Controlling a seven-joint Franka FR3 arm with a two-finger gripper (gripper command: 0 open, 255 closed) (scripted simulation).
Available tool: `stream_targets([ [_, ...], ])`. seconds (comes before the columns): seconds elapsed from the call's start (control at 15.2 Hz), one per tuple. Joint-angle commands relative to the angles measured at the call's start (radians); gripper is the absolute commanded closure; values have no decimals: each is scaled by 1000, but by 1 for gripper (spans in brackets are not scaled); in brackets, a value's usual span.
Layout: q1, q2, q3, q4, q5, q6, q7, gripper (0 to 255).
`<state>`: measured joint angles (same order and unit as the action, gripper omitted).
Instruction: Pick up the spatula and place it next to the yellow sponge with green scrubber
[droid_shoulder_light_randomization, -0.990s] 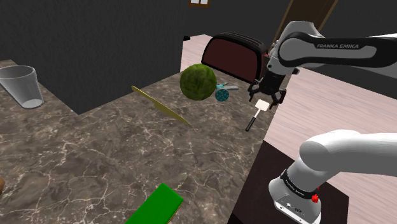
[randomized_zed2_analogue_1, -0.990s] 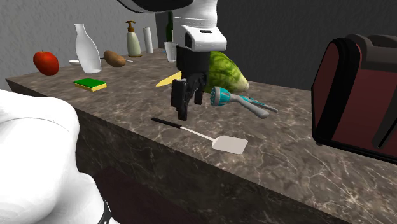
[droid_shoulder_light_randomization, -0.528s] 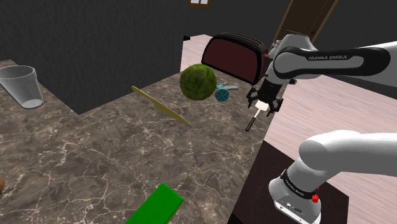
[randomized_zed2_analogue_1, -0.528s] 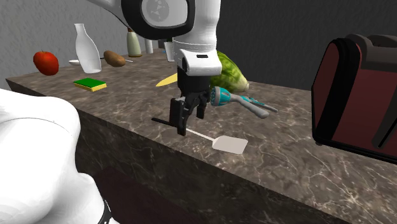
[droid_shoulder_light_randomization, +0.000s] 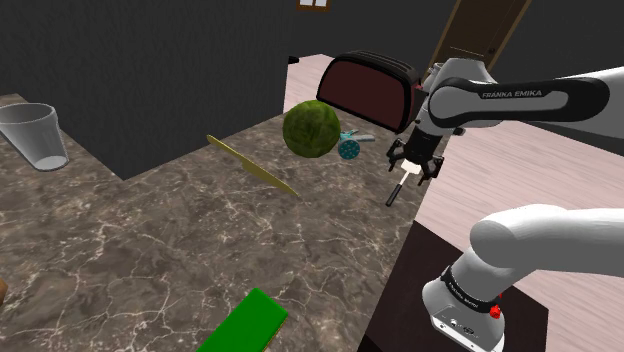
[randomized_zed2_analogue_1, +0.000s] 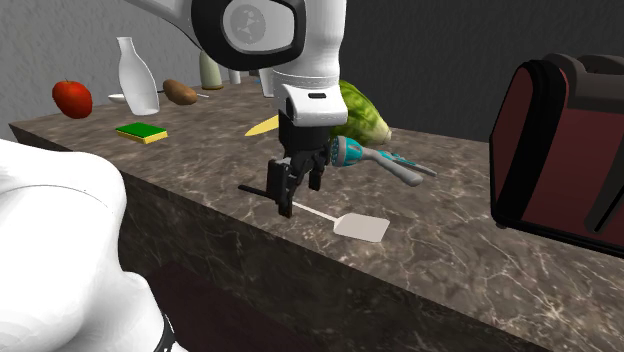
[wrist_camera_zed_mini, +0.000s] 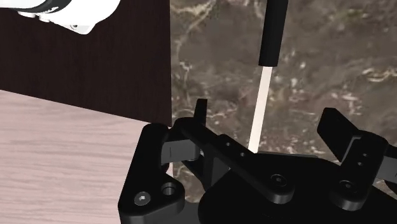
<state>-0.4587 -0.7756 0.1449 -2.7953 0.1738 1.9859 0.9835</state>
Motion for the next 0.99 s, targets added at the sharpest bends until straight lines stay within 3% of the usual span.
stream_targets([
  [0.0,0,0,0,0,0,0,0,255],
  [0.59,0,0,0,0,0,0,0,255],
  [0.92,-3,-22,-8,56,-9,-78,5,255],
])
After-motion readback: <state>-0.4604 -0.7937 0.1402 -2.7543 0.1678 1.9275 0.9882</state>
